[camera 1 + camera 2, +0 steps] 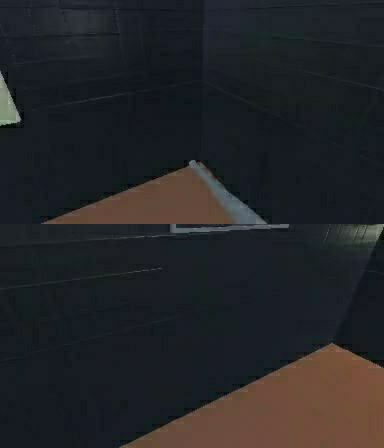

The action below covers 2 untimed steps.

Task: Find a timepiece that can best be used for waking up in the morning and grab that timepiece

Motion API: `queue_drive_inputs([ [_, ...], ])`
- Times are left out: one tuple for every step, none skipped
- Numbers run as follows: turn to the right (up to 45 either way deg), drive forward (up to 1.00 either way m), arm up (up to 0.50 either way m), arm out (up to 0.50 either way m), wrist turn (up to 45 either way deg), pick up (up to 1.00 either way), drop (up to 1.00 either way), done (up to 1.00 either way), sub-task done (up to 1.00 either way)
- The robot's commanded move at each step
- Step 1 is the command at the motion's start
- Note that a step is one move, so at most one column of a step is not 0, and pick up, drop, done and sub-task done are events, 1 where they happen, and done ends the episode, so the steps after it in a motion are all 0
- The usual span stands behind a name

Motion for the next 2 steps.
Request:
queue_drive_inputs([
  [-45.0, 0.0, 0.0, 0.0, 0.0, 0.0, 0.0, 0.0, 0.0],
  [-45.0, 0.0, 0.0, 0.0, 0.0, 0.0, 0.0, 0.0, 0.0],
])
